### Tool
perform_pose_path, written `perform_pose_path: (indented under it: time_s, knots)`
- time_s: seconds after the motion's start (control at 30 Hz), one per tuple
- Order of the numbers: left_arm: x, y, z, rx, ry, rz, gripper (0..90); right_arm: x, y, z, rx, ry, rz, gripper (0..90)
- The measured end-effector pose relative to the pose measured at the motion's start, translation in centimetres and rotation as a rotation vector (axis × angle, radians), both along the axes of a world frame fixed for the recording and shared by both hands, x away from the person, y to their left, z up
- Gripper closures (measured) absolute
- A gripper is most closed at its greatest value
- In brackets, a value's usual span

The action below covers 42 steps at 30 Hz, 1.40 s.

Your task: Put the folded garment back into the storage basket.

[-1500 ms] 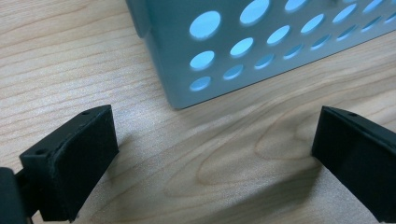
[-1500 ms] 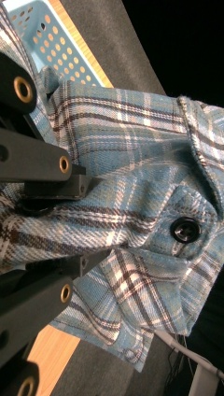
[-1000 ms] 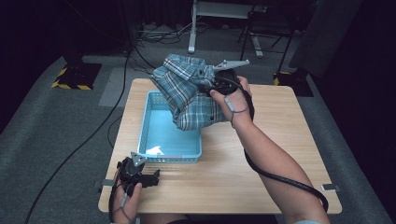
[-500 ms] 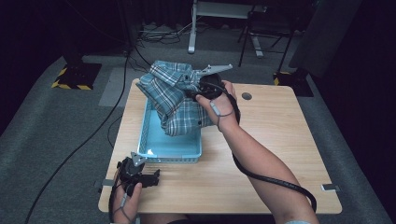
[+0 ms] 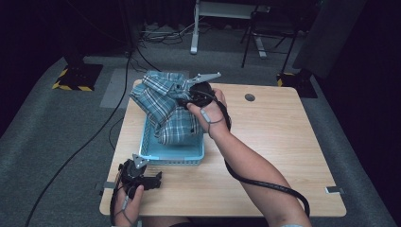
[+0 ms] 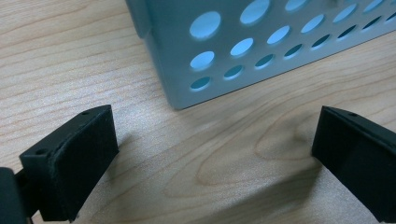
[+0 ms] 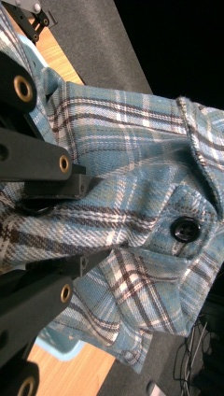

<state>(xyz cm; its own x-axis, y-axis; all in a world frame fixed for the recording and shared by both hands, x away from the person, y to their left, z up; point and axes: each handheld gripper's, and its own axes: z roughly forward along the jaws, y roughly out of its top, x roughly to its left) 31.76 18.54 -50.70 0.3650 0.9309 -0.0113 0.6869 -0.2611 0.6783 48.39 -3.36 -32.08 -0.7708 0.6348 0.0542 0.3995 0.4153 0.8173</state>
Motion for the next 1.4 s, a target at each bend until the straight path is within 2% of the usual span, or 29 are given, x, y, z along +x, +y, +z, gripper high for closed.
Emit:
perform_pose_path:
  time_s: [0.43, 0.53, 0.77, 1.4]
  knots:
    - [0.0, 0.0, 0.0, 0.000, 0.000, -0.001, 0.2, 0.2, 1.5, -2.2, -0.021, 0.025, -0.001, 71.3]
    - [0.0, 0.0, 0.0, 0.000, 0.000, 0.000, 0.2, 0.2, 1.9, -2.7, -0.039, 0.036, -0.002, 71.3]
    - [0.0, 0.0, 0.0, 0.001, 0.001, -0.001, 0.2, 0.3, 2.5, -3.9, -0.046, 0.061, 0.002, 71.1]
    - [0.0, 0.0, 0.0, 0.000, 0.000, 0.000, 0.2, 1.0, 3.3, -6.8, -0.077, 0.162, -0.016, 70.6]
